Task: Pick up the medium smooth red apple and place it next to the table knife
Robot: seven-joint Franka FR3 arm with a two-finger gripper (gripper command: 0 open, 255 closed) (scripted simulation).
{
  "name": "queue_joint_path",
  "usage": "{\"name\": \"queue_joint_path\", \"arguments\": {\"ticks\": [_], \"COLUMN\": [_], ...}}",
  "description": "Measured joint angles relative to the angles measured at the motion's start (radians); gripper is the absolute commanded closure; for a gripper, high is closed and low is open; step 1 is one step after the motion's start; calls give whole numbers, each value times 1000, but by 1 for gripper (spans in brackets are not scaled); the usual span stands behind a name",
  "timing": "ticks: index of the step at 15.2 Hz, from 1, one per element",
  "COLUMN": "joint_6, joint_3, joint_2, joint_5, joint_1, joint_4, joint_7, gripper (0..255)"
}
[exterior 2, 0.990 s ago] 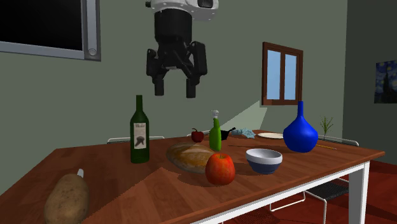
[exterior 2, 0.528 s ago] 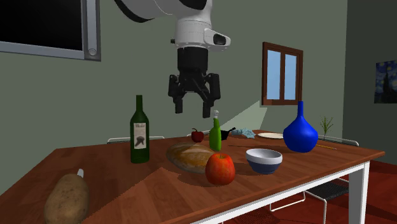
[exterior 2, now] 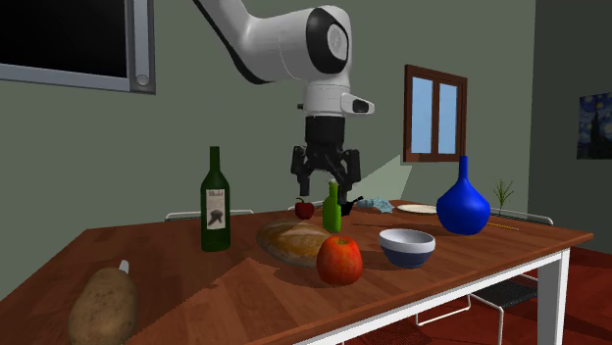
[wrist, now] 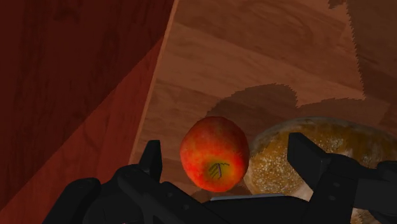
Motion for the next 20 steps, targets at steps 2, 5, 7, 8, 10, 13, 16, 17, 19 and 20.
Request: {"name": "queue_joint_path", "arguments": {"ticks": [2,5,7,8,10,13,16,17,19,20], "joint_6": [9,20,24,22,37,68,98,103,107,108], "joint_3": [1,-3,-8,-8,-7,-6,-5,-5,-5,-5], "joint_2": [78,199,284,308,335,351,370,373,373,374], "joint_5": [-1,-2,-1,-2,-2,-1,0,0,0,0], "joint_1": [0,-3,-9,-8,-6,-5,-3,-2,-2,-2], "joint_4": [65,171,247,271,282,268,256,254,251,250], "joint_7": [13,24,24,30,34,35,35,36,36,36], "gripper": [0,0,0,0,0,0,0,0,0,0]}}
